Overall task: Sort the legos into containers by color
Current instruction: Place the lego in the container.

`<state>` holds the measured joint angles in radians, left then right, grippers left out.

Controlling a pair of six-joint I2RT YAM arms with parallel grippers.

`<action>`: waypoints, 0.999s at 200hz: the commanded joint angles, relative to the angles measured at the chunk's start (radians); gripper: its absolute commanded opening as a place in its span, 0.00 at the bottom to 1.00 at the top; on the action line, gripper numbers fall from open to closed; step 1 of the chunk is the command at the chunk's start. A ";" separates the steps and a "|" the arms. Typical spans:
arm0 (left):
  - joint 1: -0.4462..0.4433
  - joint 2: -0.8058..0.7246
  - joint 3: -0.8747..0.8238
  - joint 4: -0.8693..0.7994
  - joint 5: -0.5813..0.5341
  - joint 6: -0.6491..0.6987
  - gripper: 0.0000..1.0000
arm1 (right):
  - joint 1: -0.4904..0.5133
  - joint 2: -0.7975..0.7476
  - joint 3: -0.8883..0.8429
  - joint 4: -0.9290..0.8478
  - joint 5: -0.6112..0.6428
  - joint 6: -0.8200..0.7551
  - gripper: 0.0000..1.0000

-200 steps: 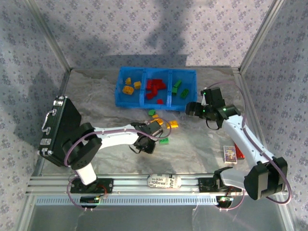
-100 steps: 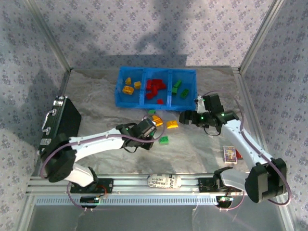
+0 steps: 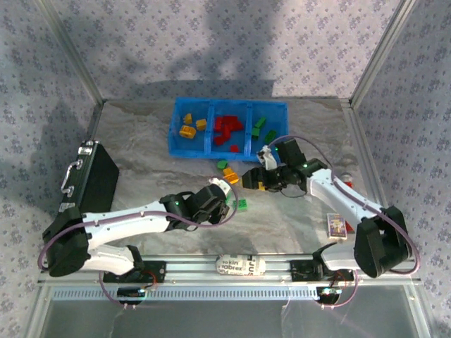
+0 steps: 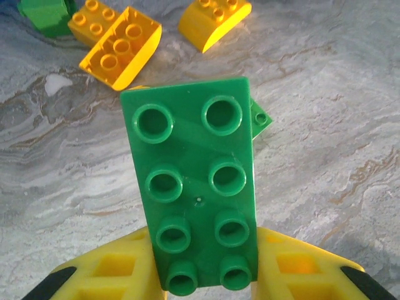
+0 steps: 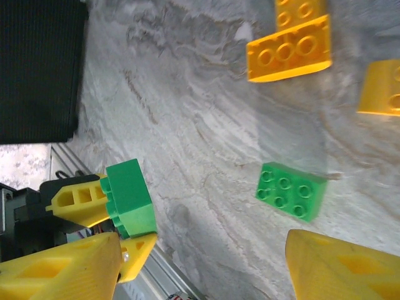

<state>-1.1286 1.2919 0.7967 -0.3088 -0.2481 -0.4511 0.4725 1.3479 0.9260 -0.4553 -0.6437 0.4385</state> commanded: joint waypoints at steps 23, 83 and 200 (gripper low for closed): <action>-0.016 -0.022 0.001 0.054 -0.026 0.032 0.33 | 0.070 0.057 0.067 0.048 -0.026 0.032 0.69; -0.022 -0.029 -0.007 0.086 -0.017 0.033 0.33 | 0.133 0.114 0.091 0.080 -0.040 0.050 0.66; -0.022 -0.074 -0.055 0.111 -0.055 0.011 0.80 | 0.129 0.110 0.104 0.064 0.021 0.071 0.30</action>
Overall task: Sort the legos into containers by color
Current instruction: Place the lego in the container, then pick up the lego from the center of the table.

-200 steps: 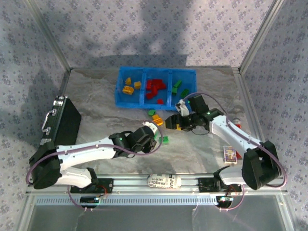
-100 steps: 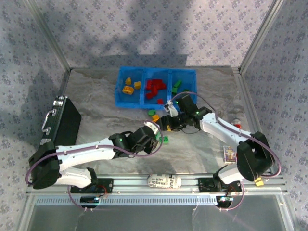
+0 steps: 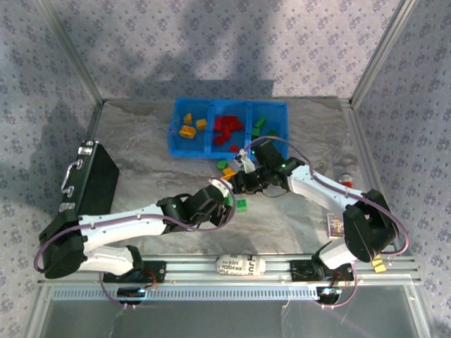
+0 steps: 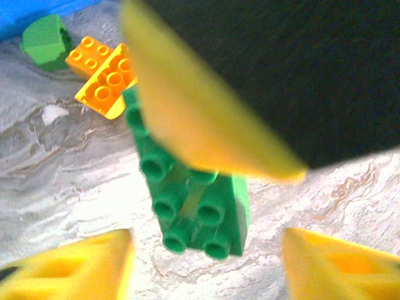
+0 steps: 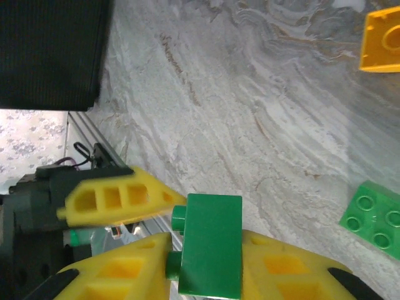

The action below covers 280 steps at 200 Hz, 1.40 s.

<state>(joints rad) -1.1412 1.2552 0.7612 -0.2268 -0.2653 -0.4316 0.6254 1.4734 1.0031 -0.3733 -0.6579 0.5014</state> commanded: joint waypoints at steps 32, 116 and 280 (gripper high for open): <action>-0.007 -0.112 -0.068 0.037 -0.057 -0.033 0.85 | -0.112 -0.052 0.090 -0.149 0.168 -0.044 0.30; 0.003 -0.164 -0.107 -0.001 -0.034 -0.104 0.83 | -0.313 0.200 0.556 -0.374 0.558 -0.126 0.49; 0.081 0.348 0.258 -0.127 0.117 -0.110 0.78 | -0.265 -0.182 0.134 -0.269 0.566 -0.087 0.96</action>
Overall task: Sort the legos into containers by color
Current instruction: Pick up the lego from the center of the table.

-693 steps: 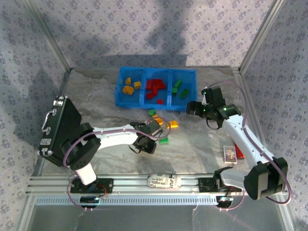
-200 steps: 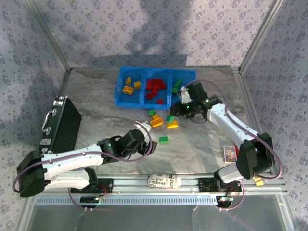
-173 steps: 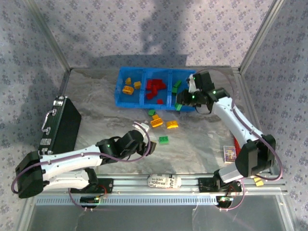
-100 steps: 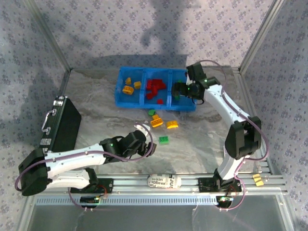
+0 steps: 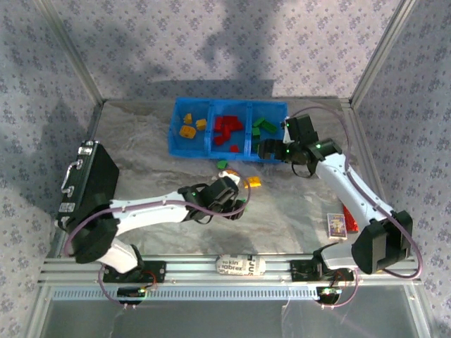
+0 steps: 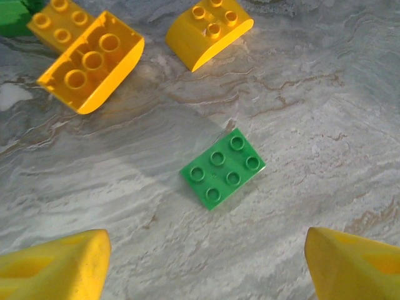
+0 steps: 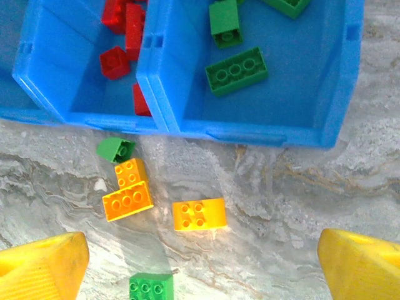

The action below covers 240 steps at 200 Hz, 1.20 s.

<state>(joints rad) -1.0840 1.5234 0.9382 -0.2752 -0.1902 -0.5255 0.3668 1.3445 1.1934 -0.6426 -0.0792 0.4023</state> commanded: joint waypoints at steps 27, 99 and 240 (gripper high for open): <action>0.045 0.176 0.162 -0.142 0.083 -0.031 0.75 | -0.023 -0.108 -0.117 -0.004 -0.015 0.007 0.96; 0.105 0.160 0.104 -0.008 0.231 -0.101 0.73 | -0.049 -0.172 -0.293 0.037 -0.103 -0.035 0.96; 0.260 -0.458 -0.333 -0.061 0.094 -0.241 0.75 | 0.400 0.284 -0.078 -0.065 0.094 0.129 0.87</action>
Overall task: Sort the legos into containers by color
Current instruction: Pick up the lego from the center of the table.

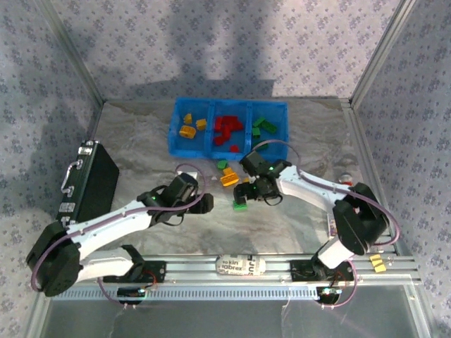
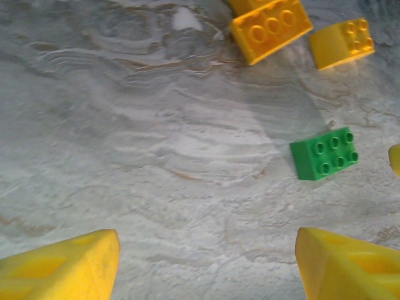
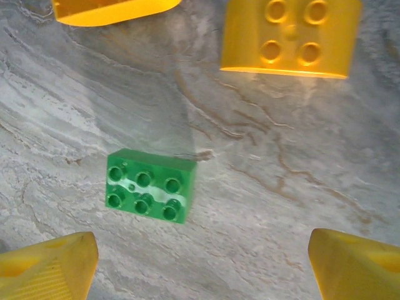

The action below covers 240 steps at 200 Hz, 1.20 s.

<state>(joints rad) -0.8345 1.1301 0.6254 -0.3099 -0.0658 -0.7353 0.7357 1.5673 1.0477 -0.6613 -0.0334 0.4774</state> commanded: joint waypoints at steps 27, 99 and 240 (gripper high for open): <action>0.014 -0.112 -0.040 -0.053 -0.042 -0.031 0.75 | 0.082 0.140 0.125 -0.073 0.078 0.086 0.85; 0.018 -0.150 -0.076 -0.050 -0.042 -0.037 0.75 | 0.149 0.281 0.217 -0.138 0.169 0.179 0.76; 0.034 -0.125 -0.050 -0.041 -0.030 -0.008 0.74 | 0.116 0.202 0.223 -0.202 0.208 0.162 0.41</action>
<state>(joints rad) -0.8085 1.0027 0.5549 -0.3454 -0.0975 -0.7597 0.8810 1.8549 1.2495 -0.7761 0.1223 0.6643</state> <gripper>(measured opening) 0.744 0.452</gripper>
